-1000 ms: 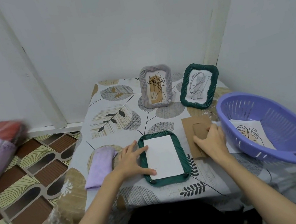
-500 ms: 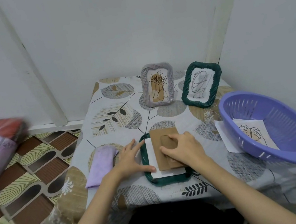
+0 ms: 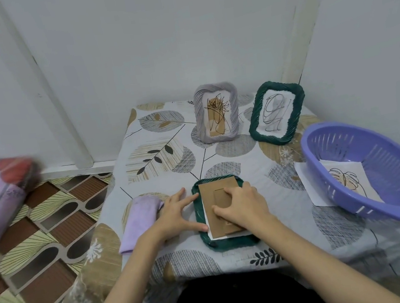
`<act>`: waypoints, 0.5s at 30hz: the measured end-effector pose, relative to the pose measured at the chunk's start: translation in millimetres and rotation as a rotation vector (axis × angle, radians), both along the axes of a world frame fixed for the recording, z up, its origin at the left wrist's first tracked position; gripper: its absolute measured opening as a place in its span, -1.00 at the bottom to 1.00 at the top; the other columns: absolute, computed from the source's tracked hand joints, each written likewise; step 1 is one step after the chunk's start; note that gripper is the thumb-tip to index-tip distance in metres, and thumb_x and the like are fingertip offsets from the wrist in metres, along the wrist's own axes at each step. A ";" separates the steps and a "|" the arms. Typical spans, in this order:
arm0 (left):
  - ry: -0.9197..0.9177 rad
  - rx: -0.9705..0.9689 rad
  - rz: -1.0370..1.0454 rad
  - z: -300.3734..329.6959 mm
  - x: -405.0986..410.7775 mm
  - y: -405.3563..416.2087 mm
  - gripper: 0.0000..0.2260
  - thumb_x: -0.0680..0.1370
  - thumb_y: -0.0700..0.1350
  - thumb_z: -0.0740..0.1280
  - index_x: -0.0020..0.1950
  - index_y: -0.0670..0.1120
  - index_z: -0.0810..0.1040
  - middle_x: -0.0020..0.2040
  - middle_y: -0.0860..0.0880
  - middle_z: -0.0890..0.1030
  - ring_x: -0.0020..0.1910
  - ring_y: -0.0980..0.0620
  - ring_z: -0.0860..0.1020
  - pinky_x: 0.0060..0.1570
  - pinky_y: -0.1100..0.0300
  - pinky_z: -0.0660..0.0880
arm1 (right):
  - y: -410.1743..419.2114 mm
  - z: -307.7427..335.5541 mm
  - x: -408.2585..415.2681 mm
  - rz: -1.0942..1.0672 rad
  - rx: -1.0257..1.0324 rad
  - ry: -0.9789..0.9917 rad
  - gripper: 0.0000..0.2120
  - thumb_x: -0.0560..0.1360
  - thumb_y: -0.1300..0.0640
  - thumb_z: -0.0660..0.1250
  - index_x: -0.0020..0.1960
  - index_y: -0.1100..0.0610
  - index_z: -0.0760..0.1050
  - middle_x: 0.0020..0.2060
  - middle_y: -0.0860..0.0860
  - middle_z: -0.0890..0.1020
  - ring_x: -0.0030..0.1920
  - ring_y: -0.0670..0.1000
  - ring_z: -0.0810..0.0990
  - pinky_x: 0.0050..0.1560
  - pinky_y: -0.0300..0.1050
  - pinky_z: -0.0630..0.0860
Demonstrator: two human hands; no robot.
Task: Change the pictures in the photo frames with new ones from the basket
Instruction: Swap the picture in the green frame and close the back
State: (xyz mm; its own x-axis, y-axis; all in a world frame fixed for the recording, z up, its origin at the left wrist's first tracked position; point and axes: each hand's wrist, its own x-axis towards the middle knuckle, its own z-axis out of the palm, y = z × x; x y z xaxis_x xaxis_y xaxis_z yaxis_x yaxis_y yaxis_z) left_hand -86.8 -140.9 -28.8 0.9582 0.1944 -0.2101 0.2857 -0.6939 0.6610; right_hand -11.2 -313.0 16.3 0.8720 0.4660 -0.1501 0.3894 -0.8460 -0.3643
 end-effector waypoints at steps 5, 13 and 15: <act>-0.001 0.027 -0.015 1.0 -0.7 -1.9 0.20 -0.20 0.63 0.16 0.41 0.19 0.29 0.53 -0.01 0.02 0.49 -0.01 -0.03 0.45 -0.02 -0.04 | -0.2 2.1 -0.8 -0.011 -0.015 -0.003 -0.40 0.38 -0.26 0.27 0.31 0.03 0.38 0.16 0.13 0.40 0.21 0.15 0.39 0.14 0.00 0.40; 0.003 0.046 -0.034 2.9 -0.4 -2.3 0.15 -0.13 0.53 0.26 0.42 0.12 0.30 0.52 0.12 0.06 0.49 -0.02 -0.01 0.44 -0.01 -0.04 | 3.8 4.7 -2.8 -0.011 -0.032 0.000 -0.39 0.37 -0.27 0.28 0.30 0.05 0.39 0.17 0.14 0.41 0.21 0.16 0.40 0.14 -0.01 0.41; 0.000 0.040 -0.034 4.7 -0.9 -3.0 0.18 -0.15 0.54 0.25 0.43 0.11 0.30 0.52 0.14 0.06 0.49 -0.02 -0.02 0.43 -0.01 -0.05 | 4.6 4.5 -4.1 -0.014 -0.040 0.000 -0.39 0.37 -0.26 0.28 0.30 0.06 0.39 0.17 0.14 0.40 0.21 0.16 0.40 0.14 -0.01 0.41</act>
